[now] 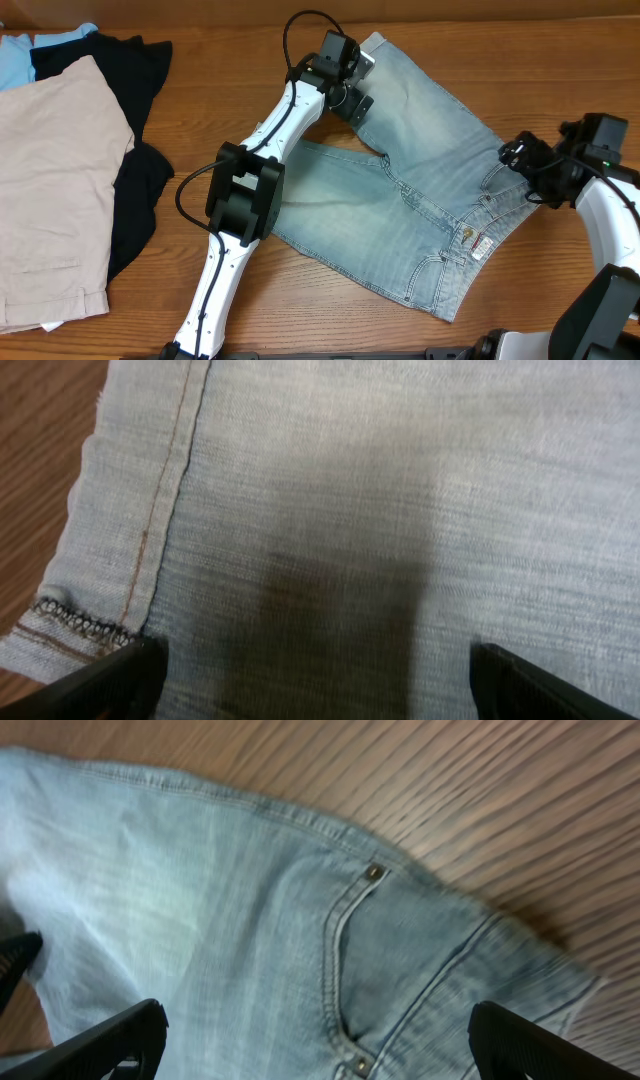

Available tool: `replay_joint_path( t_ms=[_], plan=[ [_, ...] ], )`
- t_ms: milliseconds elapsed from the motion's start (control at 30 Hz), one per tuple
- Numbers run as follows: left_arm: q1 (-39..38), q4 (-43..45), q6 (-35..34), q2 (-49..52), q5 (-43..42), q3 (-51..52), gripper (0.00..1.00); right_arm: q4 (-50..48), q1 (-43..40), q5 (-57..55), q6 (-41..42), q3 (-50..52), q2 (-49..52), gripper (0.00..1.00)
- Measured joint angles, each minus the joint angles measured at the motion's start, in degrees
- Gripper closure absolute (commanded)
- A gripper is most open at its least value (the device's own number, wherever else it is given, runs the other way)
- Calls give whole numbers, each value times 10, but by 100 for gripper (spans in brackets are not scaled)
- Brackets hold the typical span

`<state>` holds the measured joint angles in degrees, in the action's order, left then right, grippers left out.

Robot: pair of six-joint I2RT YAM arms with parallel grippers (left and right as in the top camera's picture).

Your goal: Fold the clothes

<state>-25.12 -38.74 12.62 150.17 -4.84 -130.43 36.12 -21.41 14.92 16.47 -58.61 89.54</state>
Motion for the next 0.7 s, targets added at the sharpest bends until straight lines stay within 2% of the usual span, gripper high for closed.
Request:
replay_joint_path(
  t_ms=[200, 367, 700],
  plan=[
    [1, -82, -7, -15, 50, -2, 0, 23, 24, 2, 0, 0, 0, 0],
    [16, -188, -49, -26, 96, -7, 0, 46, 40, 2, 0, 0, 0, 0],
    [130, -324, -127, -31, 51, -7, 0, 95, 58, 3, 19, 0, 0, 0]
  ],
)
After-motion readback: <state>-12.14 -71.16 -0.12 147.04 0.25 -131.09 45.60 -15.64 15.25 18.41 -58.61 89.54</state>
